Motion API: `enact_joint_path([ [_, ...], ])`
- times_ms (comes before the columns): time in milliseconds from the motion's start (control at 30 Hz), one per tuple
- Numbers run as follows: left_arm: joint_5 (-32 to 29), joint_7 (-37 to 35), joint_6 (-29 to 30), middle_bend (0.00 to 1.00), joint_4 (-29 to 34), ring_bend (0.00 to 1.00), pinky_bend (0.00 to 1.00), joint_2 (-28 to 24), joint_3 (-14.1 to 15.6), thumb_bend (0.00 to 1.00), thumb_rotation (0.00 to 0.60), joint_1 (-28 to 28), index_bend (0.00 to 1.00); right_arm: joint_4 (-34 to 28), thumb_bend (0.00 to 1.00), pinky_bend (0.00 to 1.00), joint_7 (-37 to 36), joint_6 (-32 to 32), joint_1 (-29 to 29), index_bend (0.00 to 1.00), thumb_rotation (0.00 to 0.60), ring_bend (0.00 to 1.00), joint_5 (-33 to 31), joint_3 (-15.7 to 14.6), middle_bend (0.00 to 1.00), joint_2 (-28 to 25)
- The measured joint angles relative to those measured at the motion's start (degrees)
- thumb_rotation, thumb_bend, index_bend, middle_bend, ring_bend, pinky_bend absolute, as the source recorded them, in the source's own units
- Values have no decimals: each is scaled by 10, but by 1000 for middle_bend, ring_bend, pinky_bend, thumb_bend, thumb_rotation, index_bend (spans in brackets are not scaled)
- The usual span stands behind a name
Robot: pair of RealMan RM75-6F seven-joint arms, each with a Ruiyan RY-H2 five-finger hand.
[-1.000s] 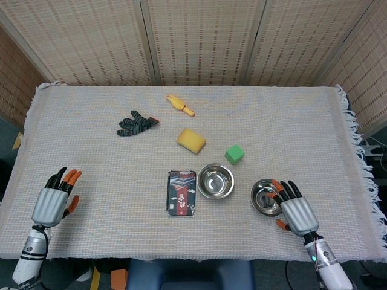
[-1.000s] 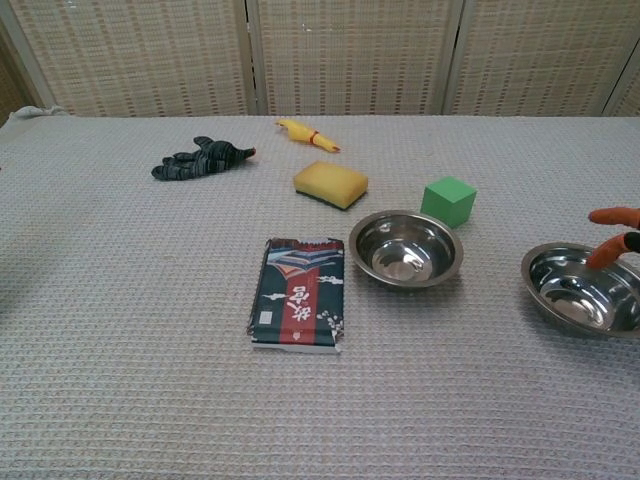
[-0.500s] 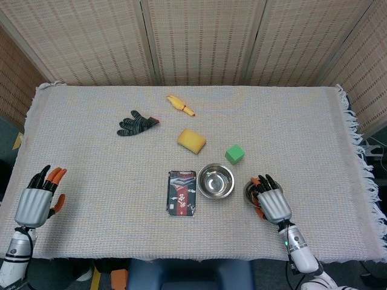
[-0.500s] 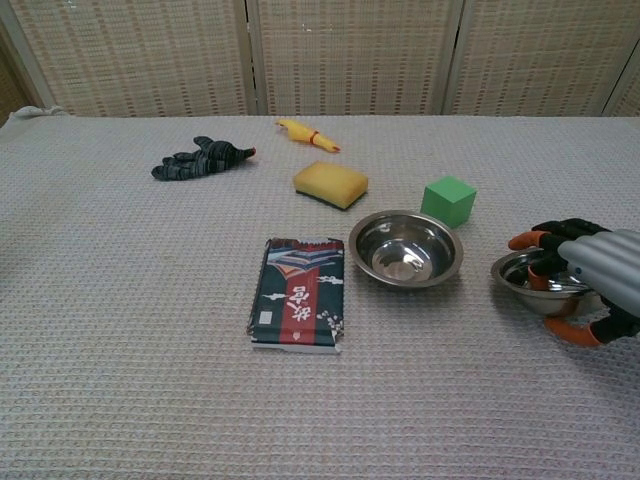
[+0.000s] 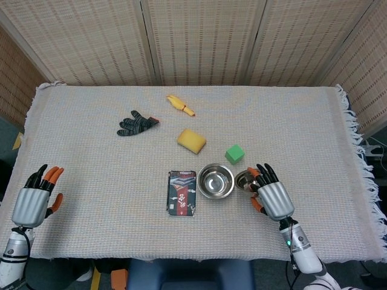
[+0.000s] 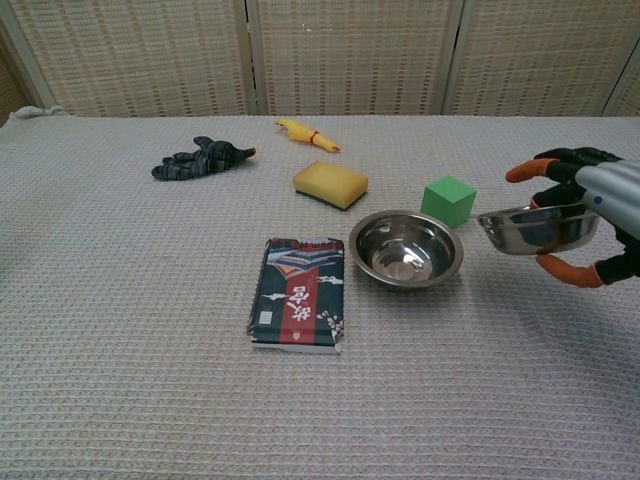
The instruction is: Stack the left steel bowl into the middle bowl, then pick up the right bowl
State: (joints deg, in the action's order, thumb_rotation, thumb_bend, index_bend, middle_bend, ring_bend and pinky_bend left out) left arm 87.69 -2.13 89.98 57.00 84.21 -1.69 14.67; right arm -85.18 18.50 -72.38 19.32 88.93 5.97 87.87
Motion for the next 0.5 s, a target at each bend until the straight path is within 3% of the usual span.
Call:
enact_joint_path([
  [167, -5, -11, -4, 128, -1, 45, 204, -5, -7, 414, 600, -2, 107, -12, 443, 0, 26, -3, 32, 740, 600, 0, 8, 26, 142, 30],
  [333, -11, -24, -6, 128, -6, 46, 204, -13, -15, 414, 600, -5, 110, 17, 443, 0, 64, 23, 74, 689, 600, 0, -10, 55, 142, 93],
  [400, -14, -30, -7, 128, -8, 47, 204, -17, -18, 415, 600, -7, 111, 38, 442, 0, 74, 37, 89, 619, 600, 0, -22, 61, 142, 116],
  [500, -17, -36, -6, 127, -7, 48, 205, -23, -22, 416, 600, -11, 111, 68, 439, 0, 96, 64, 106, 406, 600, 0, -50, 65, 133, 142],
])
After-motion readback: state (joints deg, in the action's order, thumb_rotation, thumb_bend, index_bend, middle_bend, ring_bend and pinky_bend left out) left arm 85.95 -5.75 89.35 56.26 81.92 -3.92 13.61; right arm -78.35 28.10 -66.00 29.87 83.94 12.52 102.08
